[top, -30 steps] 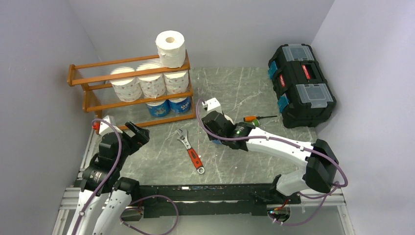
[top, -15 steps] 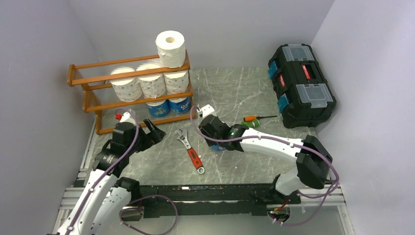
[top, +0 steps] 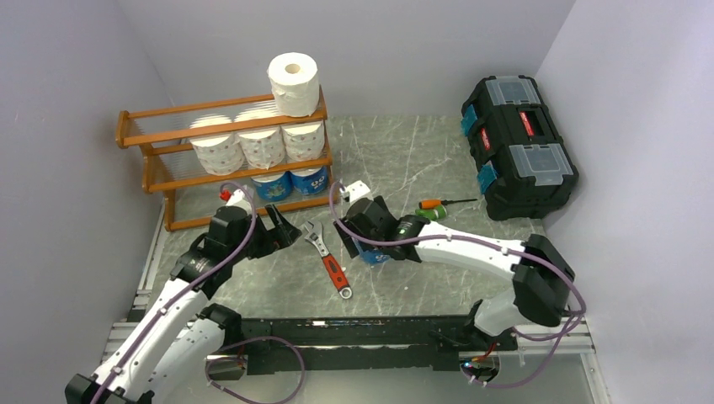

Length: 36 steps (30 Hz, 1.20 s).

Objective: Place and organize the paper towels onto the shelf
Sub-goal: Place the paper towel at the center of the board, then pick up the paper towel from the center of the board.

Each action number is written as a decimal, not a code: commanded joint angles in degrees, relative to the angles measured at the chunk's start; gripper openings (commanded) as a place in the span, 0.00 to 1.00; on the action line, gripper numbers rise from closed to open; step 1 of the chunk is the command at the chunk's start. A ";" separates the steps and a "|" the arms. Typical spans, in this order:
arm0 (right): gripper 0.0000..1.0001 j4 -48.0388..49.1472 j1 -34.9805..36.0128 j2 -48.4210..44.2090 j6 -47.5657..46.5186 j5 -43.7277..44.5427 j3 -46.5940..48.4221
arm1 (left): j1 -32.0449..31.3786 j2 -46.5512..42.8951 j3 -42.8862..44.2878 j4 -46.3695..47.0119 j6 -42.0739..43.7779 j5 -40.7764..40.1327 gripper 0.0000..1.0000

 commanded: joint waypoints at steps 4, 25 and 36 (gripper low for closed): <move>0.94 -2.97 -0.05 -12.79 3.06 5.19 1.53 | -2.54 3.89 2.40 4.88 -0.46 -1.12 0.99; 0.93 -1.49 -28.09 -33.12 22.88 1.22 -18.20 | -24.50 39.73 24.25 9.66 -4.45 -10.16 0.93; 0.93 -1.58 -28.98 -37.25 21.73 1.64 -20.61 | -26.18 48.98 30.70 7.85 -2.29 -8.78 0.90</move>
